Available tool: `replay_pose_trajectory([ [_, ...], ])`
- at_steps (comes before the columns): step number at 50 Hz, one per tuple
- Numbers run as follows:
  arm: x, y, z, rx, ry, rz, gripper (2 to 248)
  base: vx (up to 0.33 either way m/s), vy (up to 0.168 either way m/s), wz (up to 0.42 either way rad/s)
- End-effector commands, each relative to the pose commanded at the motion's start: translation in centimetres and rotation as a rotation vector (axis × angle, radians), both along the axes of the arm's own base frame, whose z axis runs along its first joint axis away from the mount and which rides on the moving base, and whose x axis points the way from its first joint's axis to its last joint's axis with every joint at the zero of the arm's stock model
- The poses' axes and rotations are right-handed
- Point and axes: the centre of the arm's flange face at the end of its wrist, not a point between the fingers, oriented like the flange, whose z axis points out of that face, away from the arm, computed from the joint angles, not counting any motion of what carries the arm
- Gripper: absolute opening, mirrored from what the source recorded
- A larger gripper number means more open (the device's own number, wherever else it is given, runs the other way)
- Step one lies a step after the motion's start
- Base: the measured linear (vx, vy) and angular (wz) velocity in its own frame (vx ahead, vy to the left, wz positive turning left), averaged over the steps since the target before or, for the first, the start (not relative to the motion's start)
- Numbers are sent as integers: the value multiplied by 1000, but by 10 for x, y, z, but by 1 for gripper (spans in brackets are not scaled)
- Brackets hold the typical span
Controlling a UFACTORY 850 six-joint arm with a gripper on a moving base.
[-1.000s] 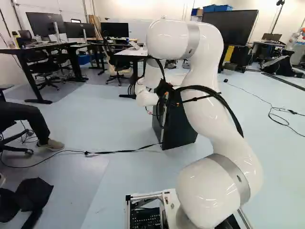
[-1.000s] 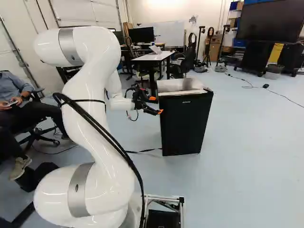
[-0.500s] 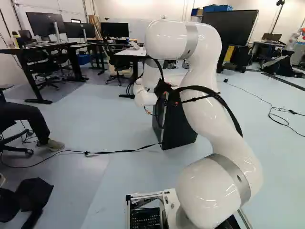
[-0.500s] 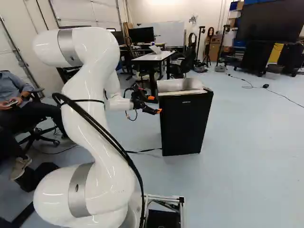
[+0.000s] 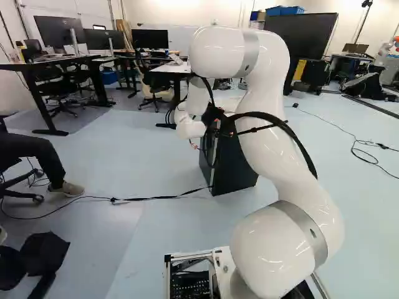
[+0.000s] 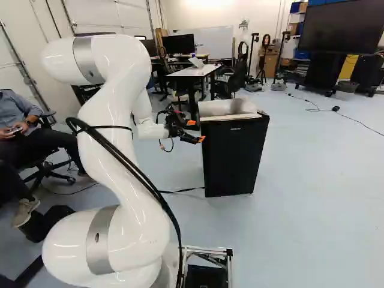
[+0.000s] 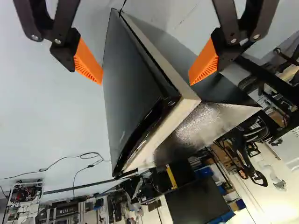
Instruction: Open the fridge door
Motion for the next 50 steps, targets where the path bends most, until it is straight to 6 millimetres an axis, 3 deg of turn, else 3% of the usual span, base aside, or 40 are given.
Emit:
replay_pose_trajectory([
  [50,13,-3,0,-3,-19,-12,247,0,0,0],
])
